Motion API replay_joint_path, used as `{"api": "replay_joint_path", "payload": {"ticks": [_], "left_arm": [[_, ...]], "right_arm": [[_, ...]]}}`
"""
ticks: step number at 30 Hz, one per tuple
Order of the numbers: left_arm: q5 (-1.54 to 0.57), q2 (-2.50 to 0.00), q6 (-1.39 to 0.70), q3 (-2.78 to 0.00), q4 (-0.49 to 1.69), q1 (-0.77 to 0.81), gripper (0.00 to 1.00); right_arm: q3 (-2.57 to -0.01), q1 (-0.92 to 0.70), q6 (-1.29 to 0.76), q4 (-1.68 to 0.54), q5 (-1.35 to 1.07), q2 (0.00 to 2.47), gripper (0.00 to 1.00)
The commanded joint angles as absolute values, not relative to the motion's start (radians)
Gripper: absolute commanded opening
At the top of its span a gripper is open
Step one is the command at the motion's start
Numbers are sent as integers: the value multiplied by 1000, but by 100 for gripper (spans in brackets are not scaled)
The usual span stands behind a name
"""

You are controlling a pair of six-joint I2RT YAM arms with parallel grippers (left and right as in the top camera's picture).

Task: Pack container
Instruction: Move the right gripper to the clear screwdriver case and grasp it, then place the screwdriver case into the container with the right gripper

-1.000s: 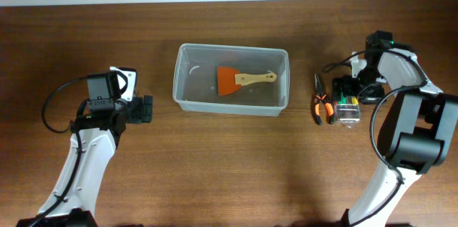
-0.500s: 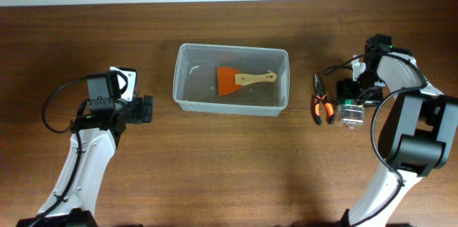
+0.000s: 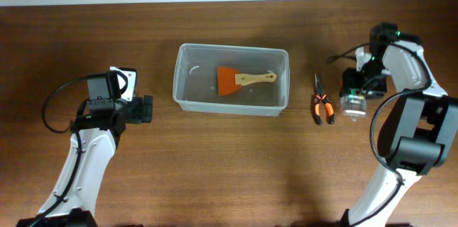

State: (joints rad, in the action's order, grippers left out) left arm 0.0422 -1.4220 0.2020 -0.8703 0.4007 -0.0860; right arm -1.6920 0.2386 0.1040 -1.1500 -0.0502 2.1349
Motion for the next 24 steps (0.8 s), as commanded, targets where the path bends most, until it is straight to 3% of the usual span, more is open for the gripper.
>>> {"api": "replay_joint_path", "payload": {"ticks": [1,9,16,24], "left_arm": [[49,-1428,218,-884,398,-88,99],[49,-1428,218,-884,398,-88,99],[49,-1428,218,-884,398,-88,99],[49,-1428,218,-884,398,-88,99]], "right_arm": [[-1812,174,96,-1203,-75,2098,49],[-2016,-87,101,-1290,-74,2017,49],[-2076,-405,206,-1213,-74,2011,48],[-2059,-547,693,-1193,-67,2098,47]]}}
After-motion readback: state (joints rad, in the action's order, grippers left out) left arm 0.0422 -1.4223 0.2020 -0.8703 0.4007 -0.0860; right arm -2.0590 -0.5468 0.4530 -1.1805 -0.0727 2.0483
